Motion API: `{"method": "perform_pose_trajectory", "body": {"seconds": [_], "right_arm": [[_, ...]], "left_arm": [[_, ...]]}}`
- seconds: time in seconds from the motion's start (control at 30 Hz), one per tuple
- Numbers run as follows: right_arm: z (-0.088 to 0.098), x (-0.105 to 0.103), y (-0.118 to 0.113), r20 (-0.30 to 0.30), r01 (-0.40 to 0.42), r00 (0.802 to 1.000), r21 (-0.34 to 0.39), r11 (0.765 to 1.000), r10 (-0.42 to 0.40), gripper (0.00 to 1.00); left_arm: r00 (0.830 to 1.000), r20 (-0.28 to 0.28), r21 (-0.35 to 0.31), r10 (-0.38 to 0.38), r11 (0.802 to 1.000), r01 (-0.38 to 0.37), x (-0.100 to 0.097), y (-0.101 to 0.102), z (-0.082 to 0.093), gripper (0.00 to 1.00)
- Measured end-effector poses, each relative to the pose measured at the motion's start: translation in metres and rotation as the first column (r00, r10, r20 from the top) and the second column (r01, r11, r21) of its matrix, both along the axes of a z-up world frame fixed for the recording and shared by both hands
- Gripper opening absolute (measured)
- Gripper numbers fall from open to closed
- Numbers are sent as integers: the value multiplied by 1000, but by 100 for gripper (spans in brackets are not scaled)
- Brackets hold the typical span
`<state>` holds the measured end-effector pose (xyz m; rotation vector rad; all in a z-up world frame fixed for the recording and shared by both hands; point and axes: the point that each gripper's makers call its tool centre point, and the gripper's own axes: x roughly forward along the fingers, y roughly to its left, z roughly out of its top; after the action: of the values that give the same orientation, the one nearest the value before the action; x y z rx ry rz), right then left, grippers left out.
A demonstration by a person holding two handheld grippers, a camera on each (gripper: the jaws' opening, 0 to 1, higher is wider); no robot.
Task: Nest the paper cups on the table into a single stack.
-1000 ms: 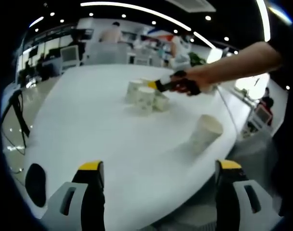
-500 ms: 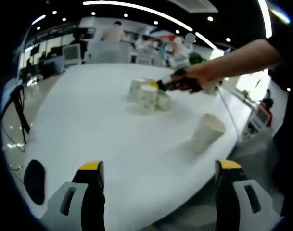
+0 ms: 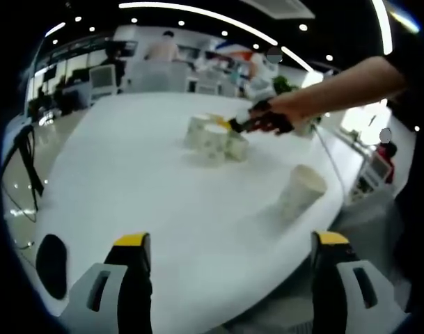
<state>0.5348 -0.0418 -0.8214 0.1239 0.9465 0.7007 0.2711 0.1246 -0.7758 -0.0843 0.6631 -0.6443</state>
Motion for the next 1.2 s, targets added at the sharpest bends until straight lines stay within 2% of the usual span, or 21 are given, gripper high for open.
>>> {"method": "perform_pose_trajectory", "body": {"seconds": [0.47, 0.67, 0.7, 0.77, 0.83, 0.87, 0.9, 0.97, 1.0, 1.2], "right_arm": [[15, -3, -16, 43, 8, 999, 7, 1000, -8, 37], [28, -6, -21, 87, 16, 996, 56, 998, -21, 37], [34, -7, -19, 114, 5, 993, 74, 997, -14, 37], [37, -10, -22, 114, 11, 993, 80, 997, -20, 37], [48, -11, -19, 160, -2, 987, 130, 991, -19, 37], [50, -14, -23, 155, -1, 988, 122, 993, -18, 37], [56, -14, -22, 185, -11, 983, 137, 990, -14, 37], [63, -17, -26, 202, -18, 979, 146, 989, -12, 37], [72, -16, -25, 247, -27, 969, 171, 985, -17, 37], [100, -27, -28, 324, -47, 946, 246, 968, -36, 37]], "left_arm": [[1000, 18, 0, -13, 1000, 13, -1, -5, 6, 94], [1000, 25, -2, -16, 1000, 16, -2, -5, 9, 94], [999, 30, -1, -19, 1000, 19, -2, -6, 10, 94], [999, 32, -2, -20, 1000, 20, -3, -6, 11, 94], [999, 34, -3, -23, 1000, 23, -4, -7, 12, 94], [999, 34, -3, -28, 1000, 28, -5, -8, 12, 94], [999, 35, -2, -32, 999, 33, -5, -9, 12, 94], [999, 37, -1, -39, 999, 39, -5, -10, 13, 94], [998, 39, -1, -40, 999, 40, -5, -11, 14, 94], [997, 53, -3, -58, 998, 58, -2, -17, 18, 94]]}}
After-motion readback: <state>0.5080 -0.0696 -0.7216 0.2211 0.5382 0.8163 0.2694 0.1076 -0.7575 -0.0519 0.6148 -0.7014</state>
